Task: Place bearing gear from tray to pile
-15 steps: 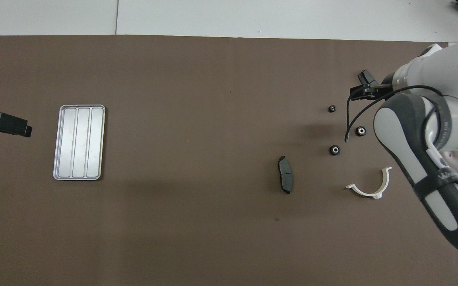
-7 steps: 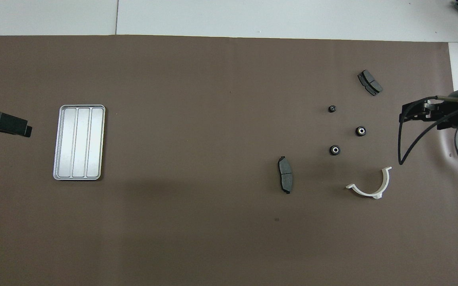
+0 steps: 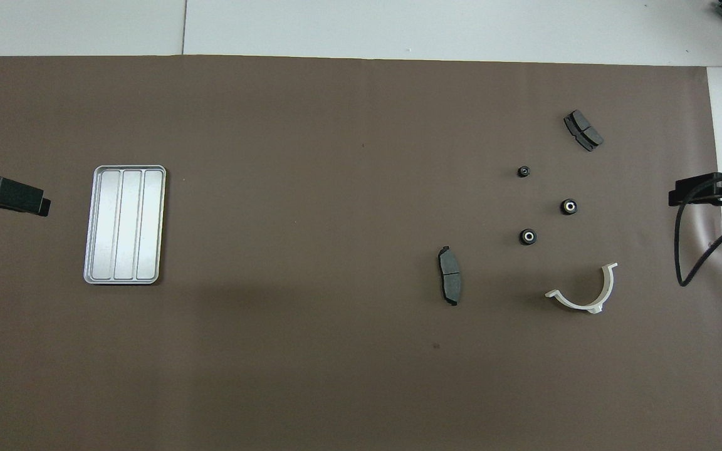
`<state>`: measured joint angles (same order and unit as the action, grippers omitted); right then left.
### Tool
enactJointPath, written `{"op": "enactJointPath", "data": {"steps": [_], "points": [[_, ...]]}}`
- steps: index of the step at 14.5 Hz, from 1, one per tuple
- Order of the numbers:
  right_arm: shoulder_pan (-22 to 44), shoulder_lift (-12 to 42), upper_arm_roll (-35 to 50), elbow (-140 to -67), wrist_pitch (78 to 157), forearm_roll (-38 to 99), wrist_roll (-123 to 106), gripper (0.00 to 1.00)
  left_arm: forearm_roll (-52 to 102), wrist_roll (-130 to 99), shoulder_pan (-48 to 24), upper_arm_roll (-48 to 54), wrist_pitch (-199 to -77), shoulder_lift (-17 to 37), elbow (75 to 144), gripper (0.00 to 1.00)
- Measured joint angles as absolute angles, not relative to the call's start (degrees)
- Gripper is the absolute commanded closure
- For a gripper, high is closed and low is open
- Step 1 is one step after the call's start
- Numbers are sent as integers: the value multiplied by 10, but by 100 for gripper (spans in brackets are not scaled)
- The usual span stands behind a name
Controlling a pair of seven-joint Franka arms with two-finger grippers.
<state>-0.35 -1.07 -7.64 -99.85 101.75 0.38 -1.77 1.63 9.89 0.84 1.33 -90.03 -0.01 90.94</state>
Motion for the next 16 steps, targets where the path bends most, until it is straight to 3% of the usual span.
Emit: {"op": "enactJointPath", "data": {"steps": [5, 16], "points": [[-1, -11, -68, -915, 932, 8, 30, 0, 16, 99, 8, 13, -900, 0, 909, 0], [29, -11, -64, -914, 924, -14, 17, 0, 16, 99, 8, 13, -900, 0, 909, 0]]}}
